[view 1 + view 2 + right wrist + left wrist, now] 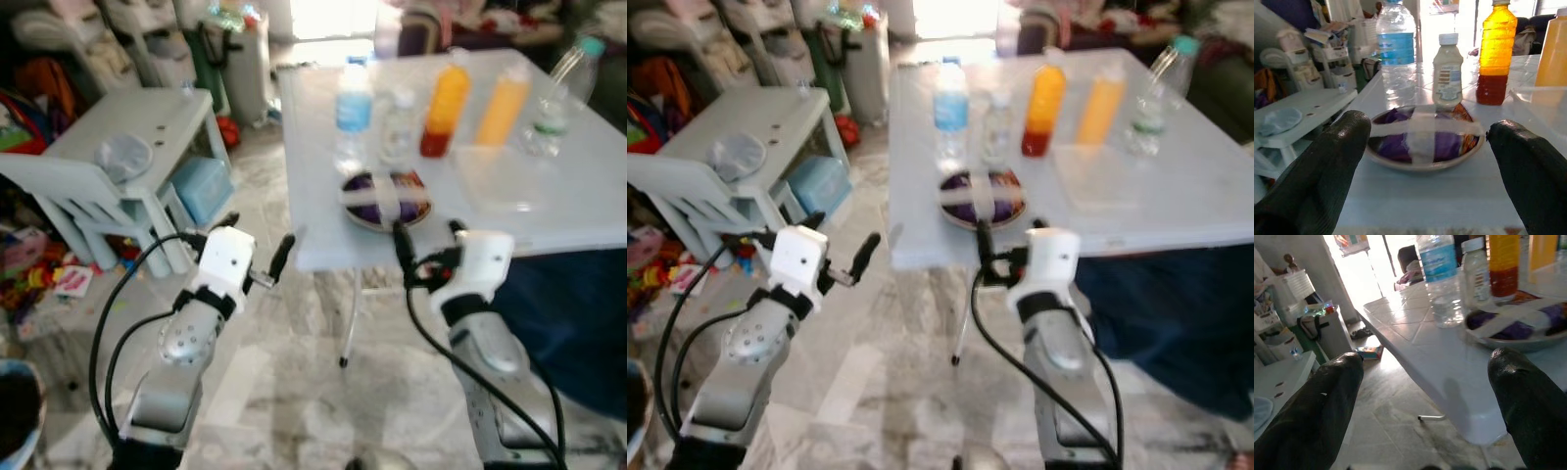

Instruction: Restocking fridge

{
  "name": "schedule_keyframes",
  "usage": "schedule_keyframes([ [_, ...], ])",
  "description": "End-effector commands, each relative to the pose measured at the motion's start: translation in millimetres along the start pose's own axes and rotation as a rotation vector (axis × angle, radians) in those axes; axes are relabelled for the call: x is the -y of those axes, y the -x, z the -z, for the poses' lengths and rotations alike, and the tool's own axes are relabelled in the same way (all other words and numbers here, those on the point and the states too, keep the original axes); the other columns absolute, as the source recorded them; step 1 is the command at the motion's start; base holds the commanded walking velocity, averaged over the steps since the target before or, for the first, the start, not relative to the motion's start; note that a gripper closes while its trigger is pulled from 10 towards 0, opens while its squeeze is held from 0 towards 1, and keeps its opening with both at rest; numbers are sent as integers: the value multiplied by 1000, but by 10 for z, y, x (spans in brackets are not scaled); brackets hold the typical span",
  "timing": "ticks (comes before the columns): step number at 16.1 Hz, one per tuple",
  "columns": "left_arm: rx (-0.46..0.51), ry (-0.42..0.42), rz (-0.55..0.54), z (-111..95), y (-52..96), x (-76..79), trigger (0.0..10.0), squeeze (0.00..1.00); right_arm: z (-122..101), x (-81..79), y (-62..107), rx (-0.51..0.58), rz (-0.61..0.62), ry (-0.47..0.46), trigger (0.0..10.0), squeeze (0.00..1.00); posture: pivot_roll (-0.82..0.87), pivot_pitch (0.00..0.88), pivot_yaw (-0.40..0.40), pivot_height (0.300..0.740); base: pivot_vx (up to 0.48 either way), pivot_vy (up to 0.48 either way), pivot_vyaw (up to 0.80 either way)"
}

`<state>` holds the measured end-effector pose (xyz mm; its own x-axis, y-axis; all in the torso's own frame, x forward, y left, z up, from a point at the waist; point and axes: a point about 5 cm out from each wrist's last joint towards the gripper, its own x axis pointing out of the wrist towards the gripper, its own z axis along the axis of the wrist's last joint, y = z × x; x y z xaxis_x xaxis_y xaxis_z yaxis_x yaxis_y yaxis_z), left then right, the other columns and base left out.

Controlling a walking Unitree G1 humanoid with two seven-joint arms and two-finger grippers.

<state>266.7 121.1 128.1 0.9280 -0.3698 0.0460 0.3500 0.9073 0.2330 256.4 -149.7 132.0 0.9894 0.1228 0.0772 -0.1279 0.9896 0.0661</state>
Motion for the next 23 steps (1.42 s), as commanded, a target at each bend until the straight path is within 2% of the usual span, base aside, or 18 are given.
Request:
schedule_keyframes([
  [1, -6, -7, -17, -10, 3, -48, 10000, 0, -36, -53, -12, 11, -13, -16, 10000, 0, -46, 20, 35, 740, 0, 0, 0],
  [4, -2, -2, -19, -31, -22, -54, 10000, 0, -24, -26, -21, -6, 25, -34, 10000, 0, -41, 37, 34, 740, 0, 0, 0],
  [9, -1, -19, -23, -57, 19, -99, 10000, 0, 56, 197, -79, -57, 209, -129, 10000, 0, -16, 46, 34, 740, 0, 0, 0],
  [18, -3, -42, -1, -94, 76, -96, 10000, 0, 98, 324, -203, -91, 293, -245, 10000, 0, 9, 68, 45, 740, 0, 0, 0],
  [20, -5, -46, 7, -95, 99, -91, 10000, 0, 122, 352, -234, -107, 324, -310, 10000, 0, 16, 75, 44, 740, 0, 0, 0],
  [23, -8, -49, 10, -95, 116, -87, 10000, 0, 141, 317, -244, -119, 318, -333, 10000, 0, 21, 78, 45, 740, 0, 0, 0],
])
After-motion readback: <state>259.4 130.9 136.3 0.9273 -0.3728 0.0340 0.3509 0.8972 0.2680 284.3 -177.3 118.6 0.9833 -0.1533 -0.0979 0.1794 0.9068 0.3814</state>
